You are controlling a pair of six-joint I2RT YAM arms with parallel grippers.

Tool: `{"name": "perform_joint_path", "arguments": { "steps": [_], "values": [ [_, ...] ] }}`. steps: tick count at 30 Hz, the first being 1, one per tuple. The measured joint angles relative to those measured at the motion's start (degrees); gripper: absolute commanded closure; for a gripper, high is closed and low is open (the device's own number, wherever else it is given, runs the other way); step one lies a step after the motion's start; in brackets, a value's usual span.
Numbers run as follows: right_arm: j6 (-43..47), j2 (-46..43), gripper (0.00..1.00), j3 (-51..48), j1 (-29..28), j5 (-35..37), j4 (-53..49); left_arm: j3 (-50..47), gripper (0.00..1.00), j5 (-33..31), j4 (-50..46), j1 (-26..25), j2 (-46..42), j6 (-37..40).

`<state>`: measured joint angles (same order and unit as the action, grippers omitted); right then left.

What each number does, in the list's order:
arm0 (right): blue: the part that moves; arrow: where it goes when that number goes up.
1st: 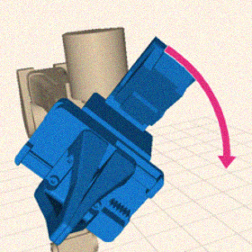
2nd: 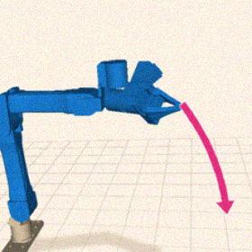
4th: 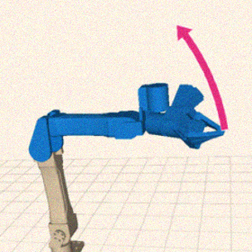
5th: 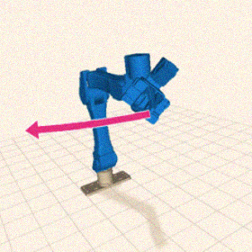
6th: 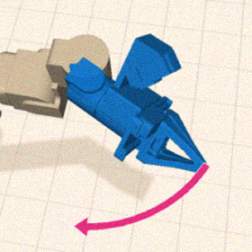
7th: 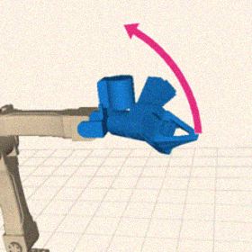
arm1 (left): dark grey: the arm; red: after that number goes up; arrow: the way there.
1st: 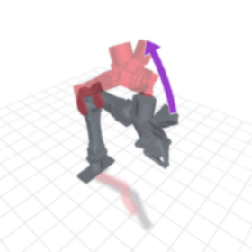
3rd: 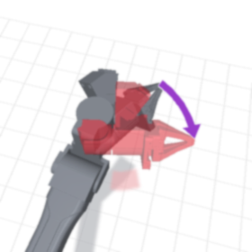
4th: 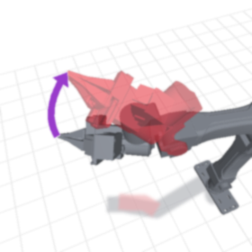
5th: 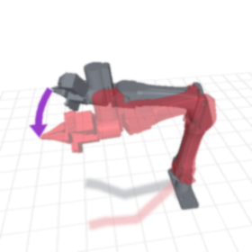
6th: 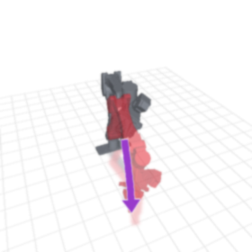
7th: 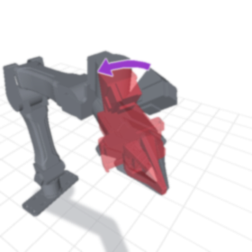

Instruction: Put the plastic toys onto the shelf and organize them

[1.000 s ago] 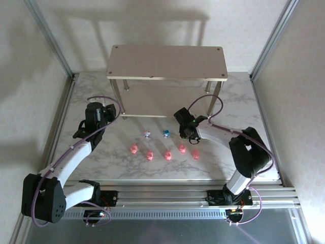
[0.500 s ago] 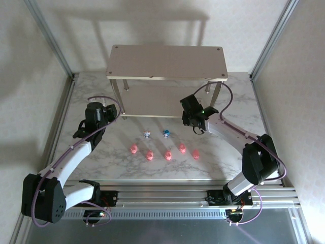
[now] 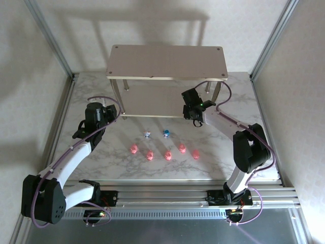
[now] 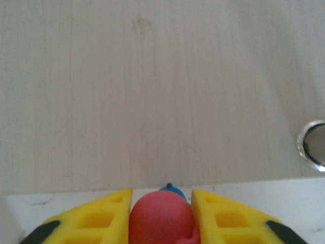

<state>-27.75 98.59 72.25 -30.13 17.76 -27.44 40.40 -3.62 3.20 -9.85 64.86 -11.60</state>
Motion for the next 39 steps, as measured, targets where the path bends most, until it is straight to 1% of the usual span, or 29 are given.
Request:
{"name": "perform_joint_path", "arguments": {
  "steps": [15,31,39],
  "values": [
    [1.2,2.3,0.74,1.0,2.0,-2.6,3.8,0.7,0.56,0.0,-0.3,0.0,0.1,0.0],
    [1.2,5.3,0.74,3.4,3.1,-3.1,7.1,1.2,0.56,0.0,-0.5,0.0,0.6,-0.2],
    [1.2,5.5,0.71,3.6,3.3,-3.3,7.1,1.6,0.56,0.0,-0.5,0.0,0.6,-0.3]
  ]
}}
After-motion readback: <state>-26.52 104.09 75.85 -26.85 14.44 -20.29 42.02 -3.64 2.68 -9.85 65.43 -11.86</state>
